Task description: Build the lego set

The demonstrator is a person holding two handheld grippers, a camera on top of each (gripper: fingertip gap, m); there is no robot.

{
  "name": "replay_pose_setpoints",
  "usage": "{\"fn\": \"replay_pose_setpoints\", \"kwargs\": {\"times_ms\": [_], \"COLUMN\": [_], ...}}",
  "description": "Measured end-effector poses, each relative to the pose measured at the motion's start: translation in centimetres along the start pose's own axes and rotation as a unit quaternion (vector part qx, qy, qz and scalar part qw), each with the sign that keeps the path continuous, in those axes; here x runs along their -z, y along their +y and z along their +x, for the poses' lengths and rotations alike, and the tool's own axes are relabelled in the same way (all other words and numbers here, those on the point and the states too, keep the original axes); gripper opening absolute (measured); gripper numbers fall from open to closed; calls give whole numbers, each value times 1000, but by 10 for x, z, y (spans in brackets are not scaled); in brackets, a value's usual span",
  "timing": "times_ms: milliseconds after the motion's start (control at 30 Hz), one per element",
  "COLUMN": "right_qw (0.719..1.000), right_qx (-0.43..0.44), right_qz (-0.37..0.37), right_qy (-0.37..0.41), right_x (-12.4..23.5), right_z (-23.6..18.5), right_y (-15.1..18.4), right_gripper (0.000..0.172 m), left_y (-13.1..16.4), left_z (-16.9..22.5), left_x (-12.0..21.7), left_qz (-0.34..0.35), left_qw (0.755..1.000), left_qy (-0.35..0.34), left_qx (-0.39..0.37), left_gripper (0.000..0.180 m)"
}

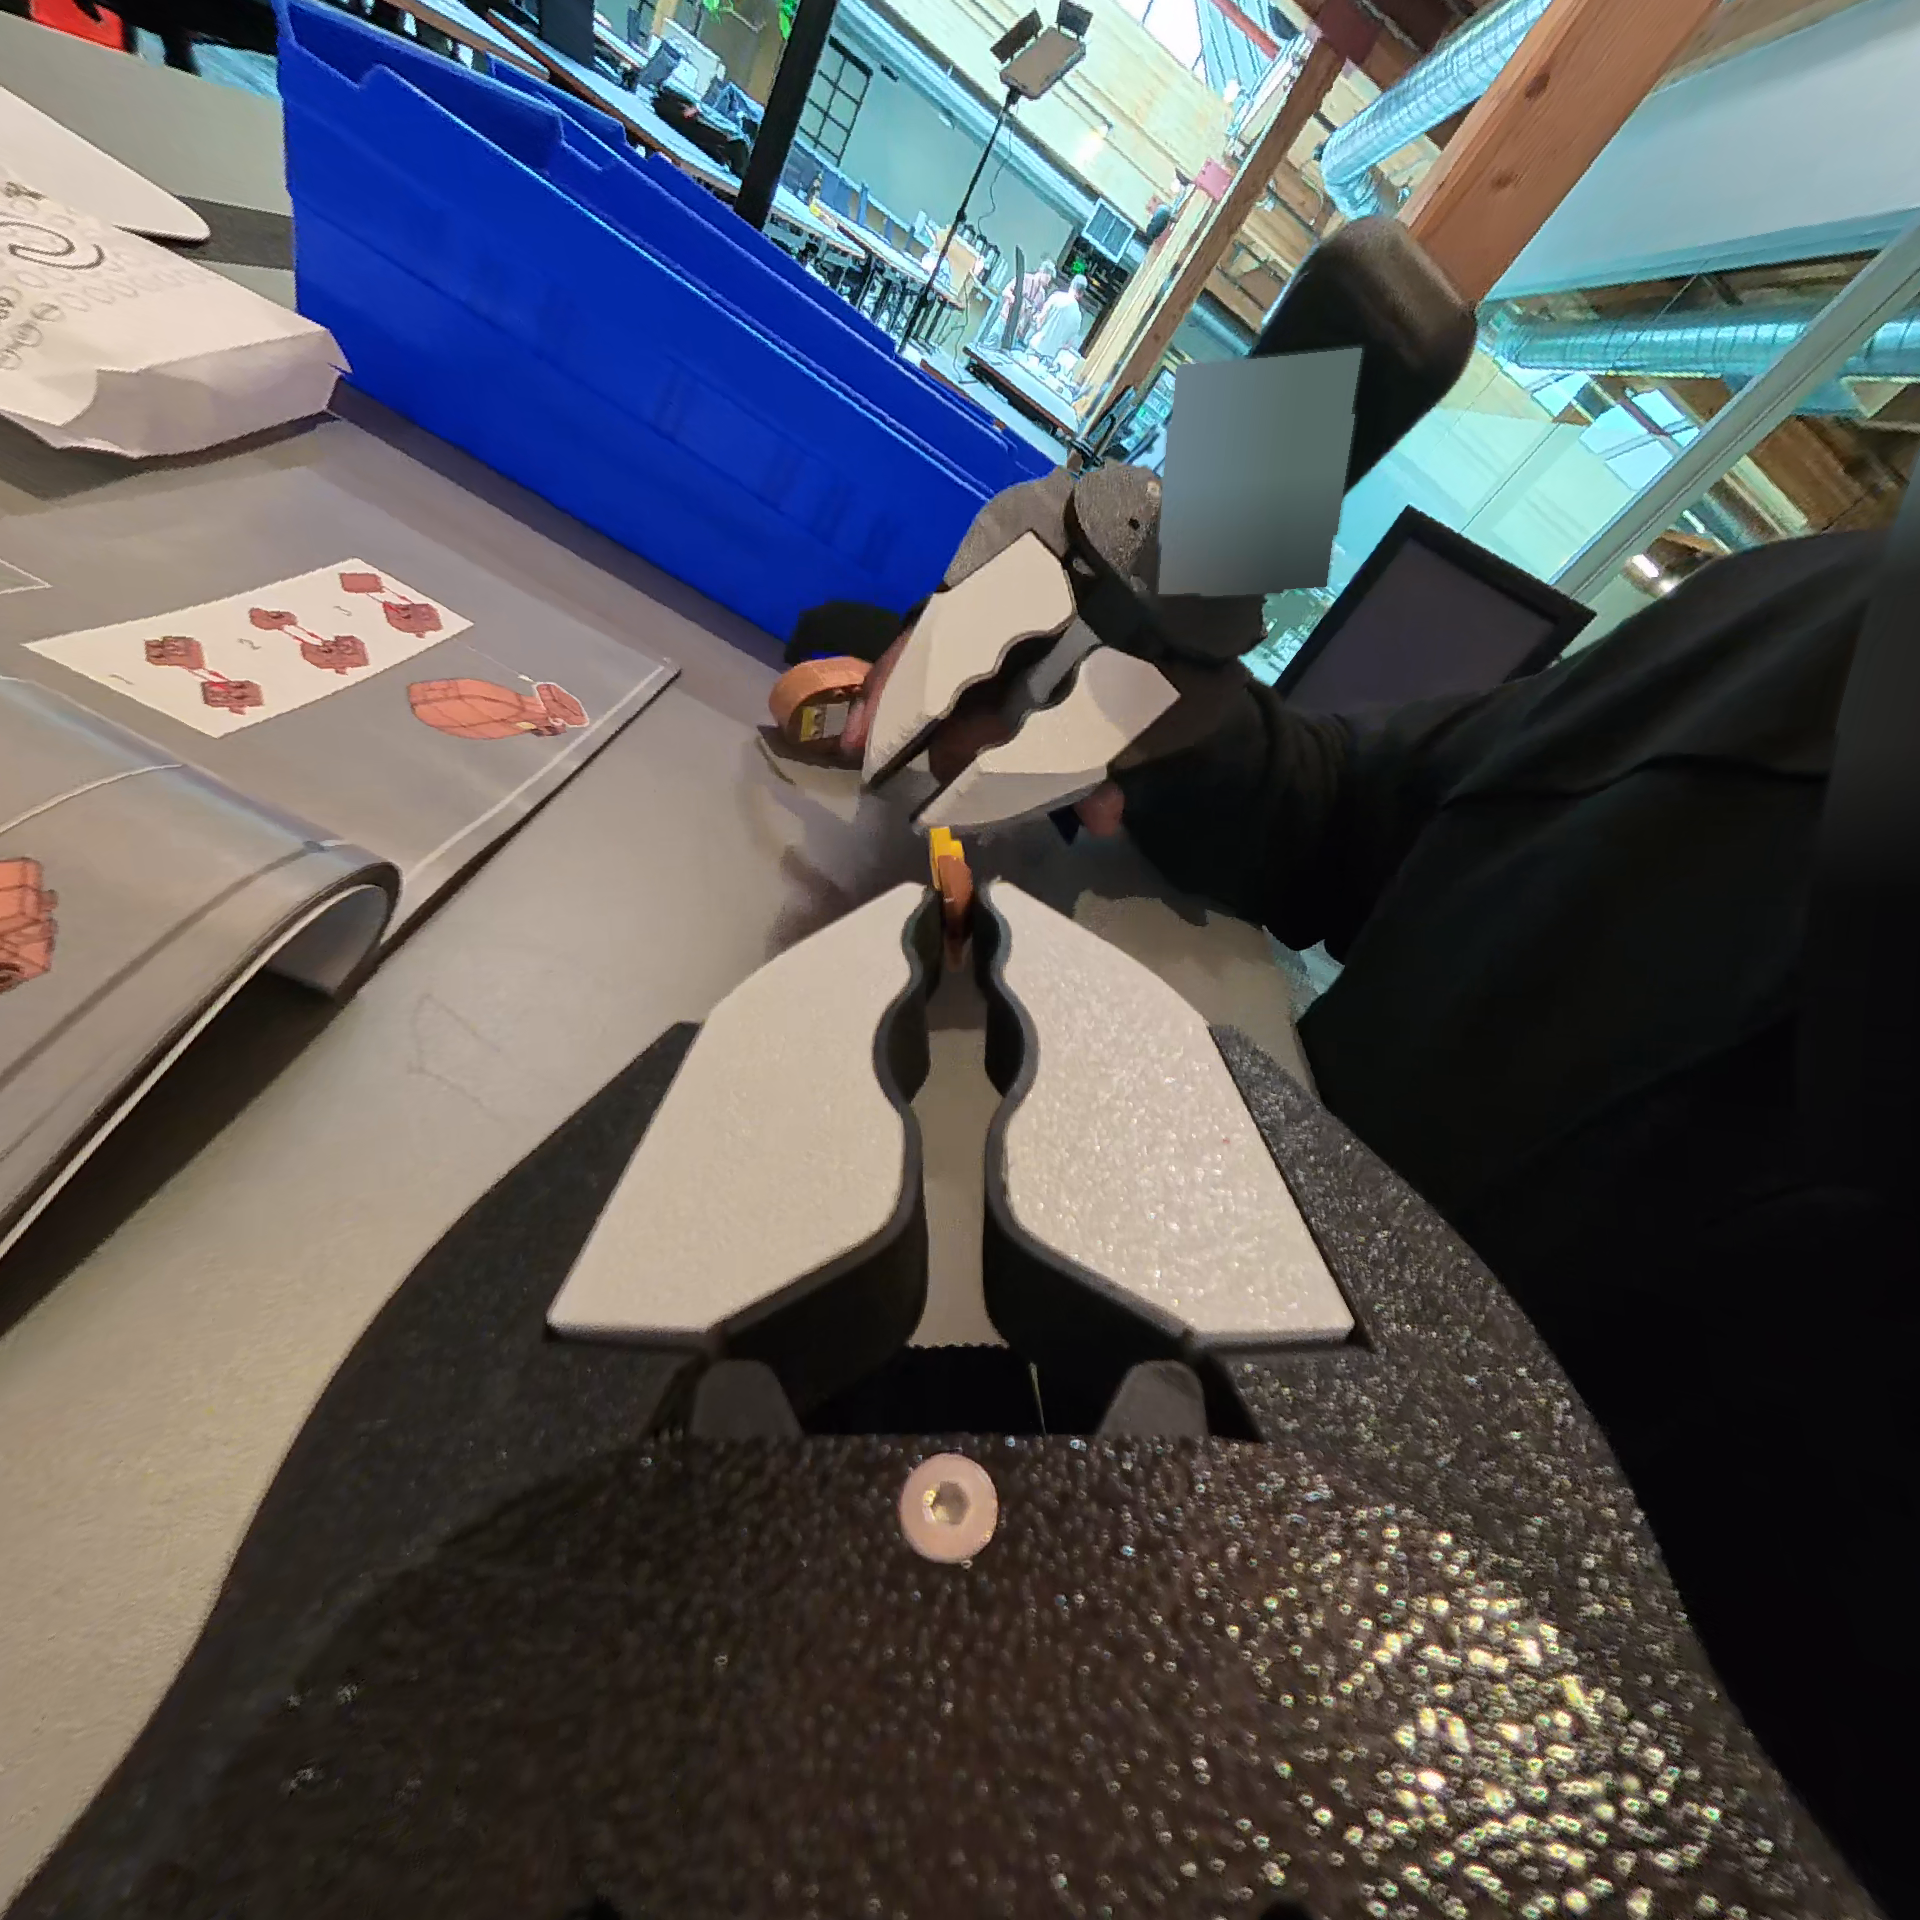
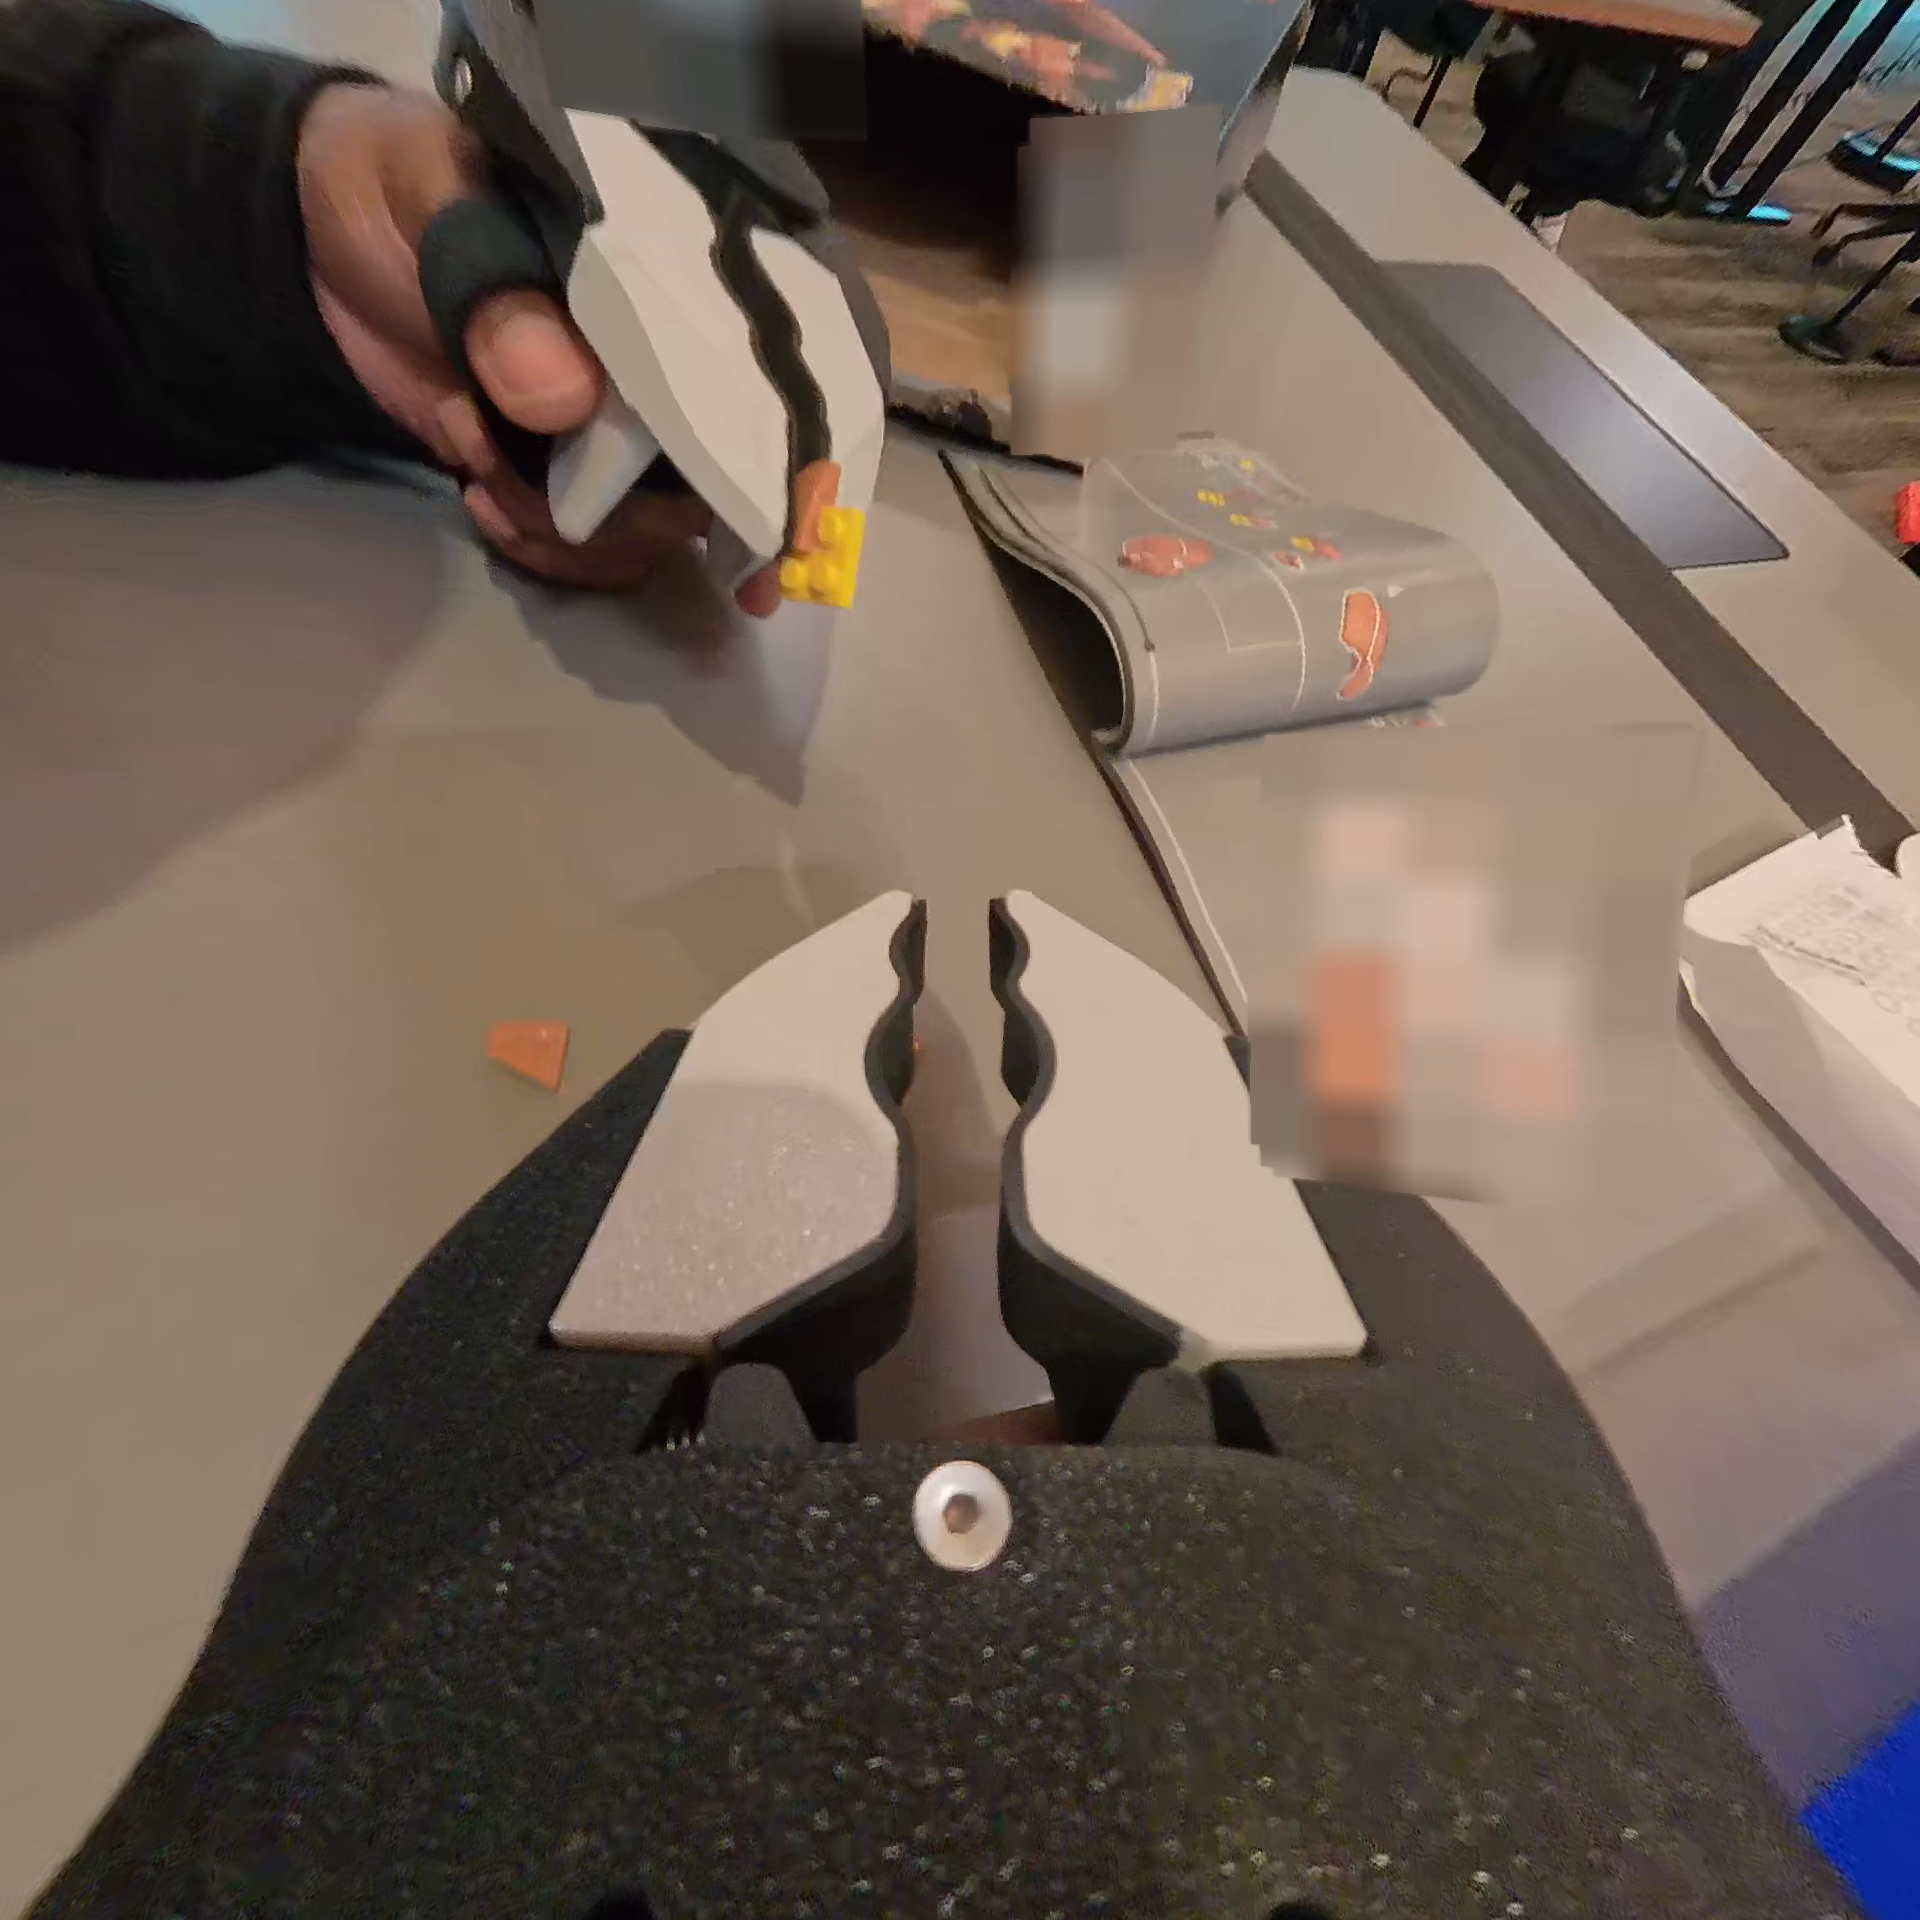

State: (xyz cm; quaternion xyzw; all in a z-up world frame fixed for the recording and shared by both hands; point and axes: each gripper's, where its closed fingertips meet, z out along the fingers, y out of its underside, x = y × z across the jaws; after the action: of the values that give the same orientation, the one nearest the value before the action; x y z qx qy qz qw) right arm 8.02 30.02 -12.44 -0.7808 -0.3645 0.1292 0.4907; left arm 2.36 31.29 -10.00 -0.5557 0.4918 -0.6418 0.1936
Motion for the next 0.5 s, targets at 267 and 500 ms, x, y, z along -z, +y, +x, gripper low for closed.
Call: {"fn": "replay_pose_setpoints", "kwargs": {"times_ms": [267,500], "right_qw": [994,987], "right_qx": [40,42], "right_qz": [-103,-148], "right_qy": [-21,-55], "right_x": [10,16], "right_z": [-1,-12], "right_y": [36,51], "right_gripper": [11,14], "left_y": [11,13], "left_z": [1,0], "left_x": [-5,-5], "left_qz": [-38,-44], "left_qw": [999,999], "left_qy": [-7,-7], "left_qx": [-7,-6], "left_gripper": [5,5]}}
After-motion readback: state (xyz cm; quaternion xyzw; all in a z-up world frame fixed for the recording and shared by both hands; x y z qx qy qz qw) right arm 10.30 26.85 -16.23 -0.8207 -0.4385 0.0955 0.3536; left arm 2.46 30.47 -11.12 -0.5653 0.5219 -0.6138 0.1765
